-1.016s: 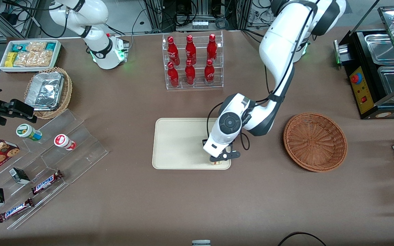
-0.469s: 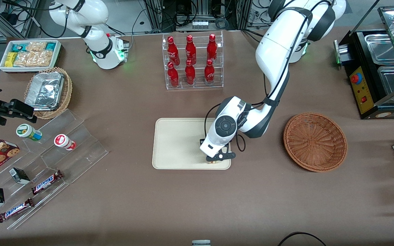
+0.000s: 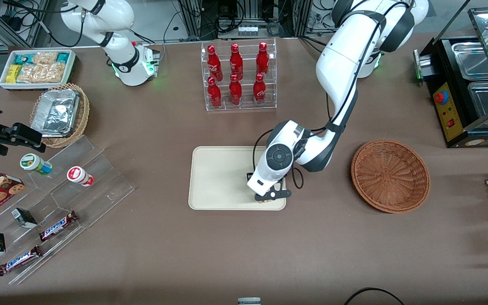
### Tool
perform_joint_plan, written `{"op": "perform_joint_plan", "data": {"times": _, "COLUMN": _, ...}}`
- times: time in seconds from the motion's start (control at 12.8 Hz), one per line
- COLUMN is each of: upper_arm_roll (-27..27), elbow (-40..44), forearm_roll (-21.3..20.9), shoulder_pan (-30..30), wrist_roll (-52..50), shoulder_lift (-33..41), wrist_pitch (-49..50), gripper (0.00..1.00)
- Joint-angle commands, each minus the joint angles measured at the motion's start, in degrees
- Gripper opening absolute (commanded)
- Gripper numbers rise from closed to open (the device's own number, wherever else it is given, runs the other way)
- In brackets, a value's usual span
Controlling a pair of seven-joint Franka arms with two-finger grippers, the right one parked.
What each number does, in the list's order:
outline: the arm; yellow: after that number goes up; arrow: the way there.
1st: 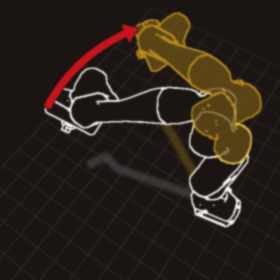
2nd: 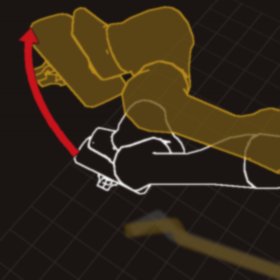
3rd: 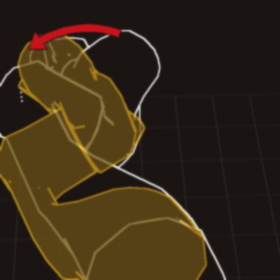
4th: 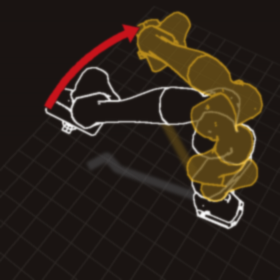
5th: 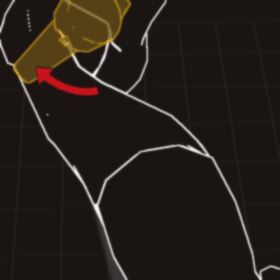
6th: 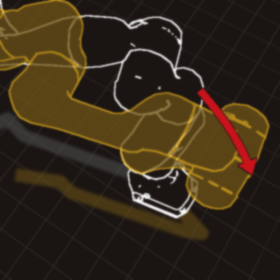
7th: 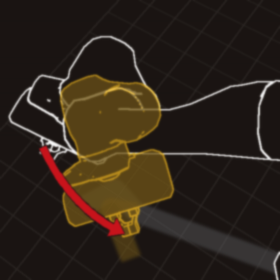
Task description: Place sandwich from basket to tray
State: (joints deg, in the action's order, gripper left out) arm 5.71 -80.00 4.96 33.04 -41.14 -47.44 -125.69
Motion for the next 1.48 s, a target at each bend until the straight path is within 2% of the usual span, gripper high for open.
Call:
{"op": "perform_joint_plan", "data": {"times": 0.0, "upper_arm_roll": -0.44, "elbow": 2.13, "forearm_roll": 0.23, "shoulder_pan": 0.19, "wrist_roll": 0.28, "shoulder_lift": 1.46, "wrist_pitch": 2.19, "gripper": 0.93}}
{"op": "perform_joint_plan", "data": {"times": 0.23, "upper_arm_roll": -1.75, "elbow": 0.99, "forearm_roll": -0.30, "shoulder_pan": -1.73, "wrist_roll": 0.09, "shoulder_lift": 10.06, "wrist_pitch": 10.96, "gripper": 0.96}}
{"op": "perform_joint_plan", "data": {"times": 0.31, "upper_arm_roll": -2.45, "elbow": -0.75, "forearm_roll": -0.39, "shoulder_pan": -3.66, "wrist_roll": 0.62, "shoulder_lift": 13.92, "wrist_pitch": 14.21, "gripper": 0.95}}
{"op": "perform_joint_plan", "data": {"times": 0.62, "upper_arm_roll": -2.55, "elbow": -8.05, "forearm_roll": -0.47, "shoulder_pan": -13.06, "wrist_roll": 3.43, "shoulder_lift": 26.24, "wrist_pitch": 16.69, "gripper": 0.99}}
{"op": "perform_joint_plan", "data": {"times": 0.7, "upper_arm_roll": -2.55, "elbow": -8.85, "forearm_roll": -0.65, "shoulder_pan": -14.82, "wrist_roll": 3.79, "shoulder_lift": 28.00, "wrist_pitch": 18.27, "gripper": 0.99}}
{"op": "perform_joint_plan", "data": {"times": 0.86, "upper_arm_roll": -2.99, "elbow": -11.83, "forearm_roll": -4.32, "shoulder_pan": -17.81, "wrist_roll": 5.44, "shoulder_lift": 31.87, "wrist_pitch": 19.69, "gripper": 0.99}}
{"op": "perform_joint_plan", "data": {"times": 1.09, "upper_arm_roll": -2.99, "elbow": -16.85, "forearm_roll": -4.52, "shoulder_pan": -22.21, "wrist_roll": 13.96, "shoulder_lift": 38.55, "wrist_pitch": 21.61, "gripper": 1.00}}
{"op": "perform_joint_plan", "data": {"times": 1.25, "upper_arm_roll": -2.82, "elbow": -16.07, "forearm_roll": -4.60, "shoulder_pan": -24.67, "wrist_roll": 18.62, "shoulder_lift": 40.76, "wrist_pitch": 27.40, "gripper": 1.00}}
{"op": "perform_joint_plan", "data": {"times": 1.41, "upper_arm_roll": -2.72, "elbow": -16.77, "forearm_roll": -5.13, "shoulder_pan": -26.35, "wrist_roll": 19.08, "shoulder_lift": 44.61, "wrist_pitch": 29.52, "gripper": 1.00}}
